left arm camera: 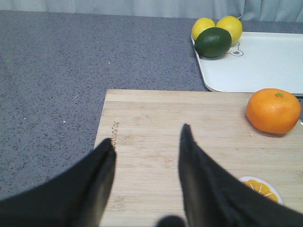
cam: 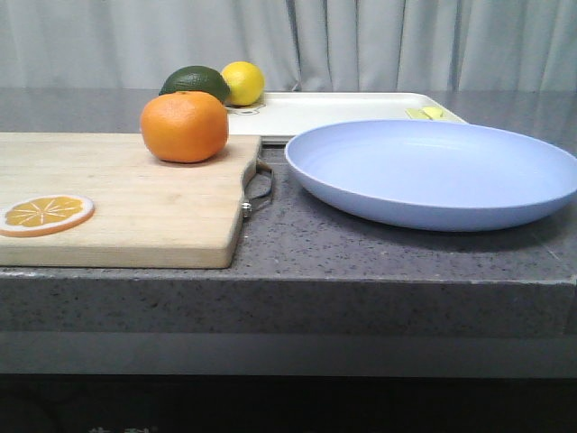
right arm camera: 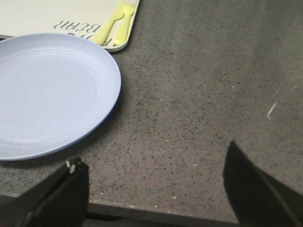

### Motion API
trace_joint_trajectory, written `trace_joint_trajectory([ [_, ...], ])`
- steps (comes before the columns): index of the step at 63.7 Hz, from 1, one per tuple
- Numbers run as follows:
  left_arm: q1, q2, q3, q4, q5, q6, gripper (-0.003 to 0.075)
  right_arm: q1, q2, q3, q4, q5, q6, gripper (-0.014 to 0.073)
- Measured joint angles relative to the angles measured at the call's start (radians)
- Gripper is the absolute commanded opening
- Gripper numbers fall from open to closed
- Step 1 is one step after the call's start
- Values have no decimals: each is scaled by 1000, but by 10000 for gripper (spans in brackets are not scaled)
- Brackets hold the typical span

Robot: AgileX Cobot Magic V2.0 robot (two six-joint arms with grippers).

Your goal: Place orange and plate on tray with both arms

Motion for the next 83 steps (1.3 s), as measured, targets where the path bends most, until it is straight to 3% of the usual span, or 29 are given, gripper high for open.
trace_joint_trajectory([
  [4, 0, 0, 0, 0, 0, 0, 615, 0, 0, 0, 0, 1, -2, 635],
  [14, -16, 5, 0, -6, -5, 0, 610, 0, 0, 0, -2, 1, -4, 633],
  [35, -234, 165, -32, -15, -101, 18, 610, 0, 0, 0, -2, 2, -4, 633],
  [60, -449, 610, -242, 22, -144, 18, 610, 0, 0, 0, -2, 2, -4, 633],
  [83, -485, 1030, -515, 51, -142, 18, 610, 0, 0, 0, -2, 2, -4, 633],
])
